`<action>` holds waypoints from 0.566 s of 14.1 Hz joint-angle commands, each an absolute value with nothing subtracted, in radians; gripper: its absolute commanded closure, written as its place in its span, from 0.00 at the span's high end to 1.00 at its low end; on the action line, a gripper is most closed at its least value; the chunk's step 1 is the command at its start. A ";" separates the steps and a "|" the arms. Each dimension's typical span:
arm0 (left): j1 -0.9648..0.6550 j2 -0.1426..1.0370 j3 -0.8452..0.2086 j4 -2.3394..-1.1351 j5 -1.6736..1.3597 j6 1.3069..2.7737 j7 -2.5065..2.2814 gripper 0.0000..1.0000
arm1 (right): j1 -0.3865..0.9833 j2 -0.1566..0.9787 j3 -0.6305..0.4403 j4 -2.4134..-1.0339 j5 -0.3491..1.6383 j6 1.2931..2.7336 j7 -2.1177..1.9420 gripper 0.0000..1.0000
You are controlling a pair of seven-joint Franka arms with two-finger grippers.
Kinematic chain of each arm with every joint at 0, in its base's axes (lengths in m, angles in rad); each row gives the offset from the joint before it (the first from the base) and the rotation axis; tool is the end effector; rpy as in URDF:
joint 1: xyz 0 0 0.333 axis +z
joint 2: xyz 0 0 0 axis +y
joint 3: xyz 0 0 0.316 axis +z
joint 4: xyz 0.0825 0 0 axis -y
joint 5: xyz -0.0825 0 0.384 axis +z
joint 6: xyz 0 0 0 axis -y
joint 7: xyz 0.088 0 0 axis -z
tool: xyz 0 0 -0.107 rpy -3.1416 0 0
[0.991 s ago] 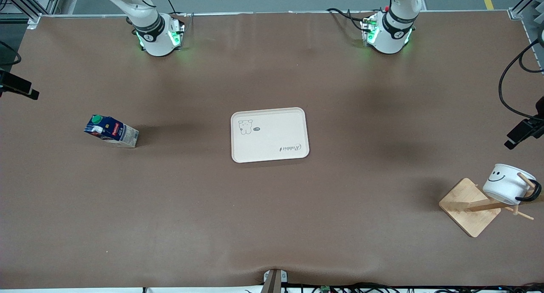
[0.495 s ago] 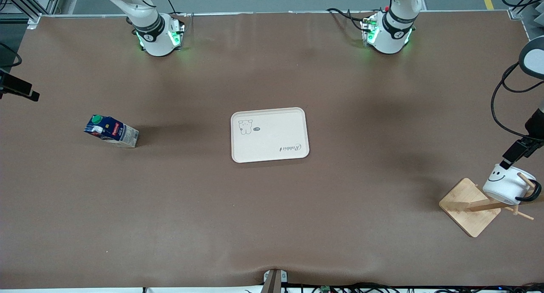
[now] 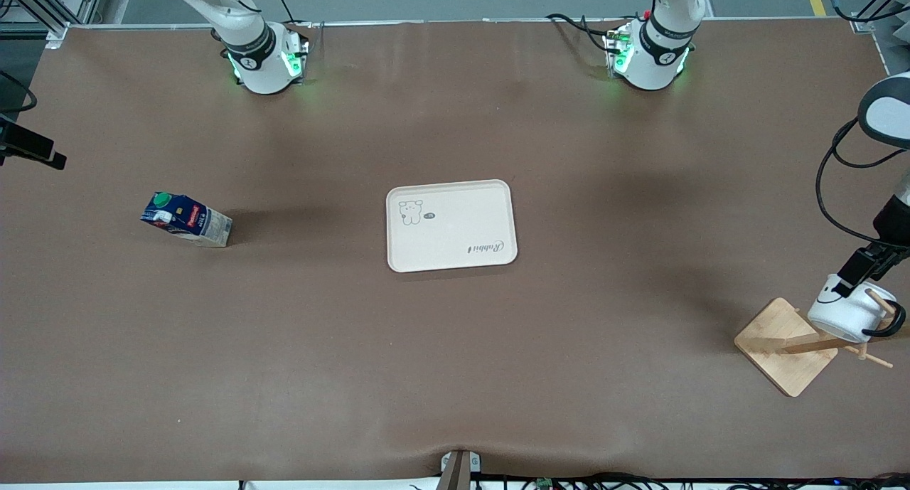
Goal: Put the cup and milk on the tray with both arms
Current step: 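Grasp the white mug rim with the left gripper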
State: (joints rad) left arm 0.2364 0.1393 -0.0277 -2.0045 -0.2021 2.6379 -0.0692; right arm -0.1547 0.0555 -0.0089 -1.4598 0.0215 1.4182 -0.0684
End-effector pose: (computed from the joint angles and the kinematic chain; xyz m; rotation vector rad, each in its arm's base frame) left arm 0.6062 0.1342 0.4427 2.8715 0.6297 0.7522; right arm 0.5490 -0.0879 0.6326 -3.1028 0.1443 0.1461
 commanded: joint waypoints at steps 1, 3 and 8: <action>0.242 0.155 -0.040 -1.987 -0.230 2.655 0.001 0.75 | -0.164 0.061 0.000 -1.442 0.032 1.414 -0.077 1.00; 0.242 0.156 -0.040 -1.988 -0.230 2.655 0.015 0.67 | -0.164 0.061 0.000 -1.442 0.031 1.414 -0.077 1.00; 0.241 0.155 -0.041 -1.996 -0.230 2.655 0.044 0.38 | -0.163 0.067 0.002 -1.442 0.031 1.417 -0.077 1.00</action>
State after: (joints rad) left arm 0.2365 0.1508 -0.0346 -2.0008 -0.2022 2.6471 -0.0031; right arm -0.1547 0.0558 -0.0083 -1.4596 0.0215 1.4185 -0.0685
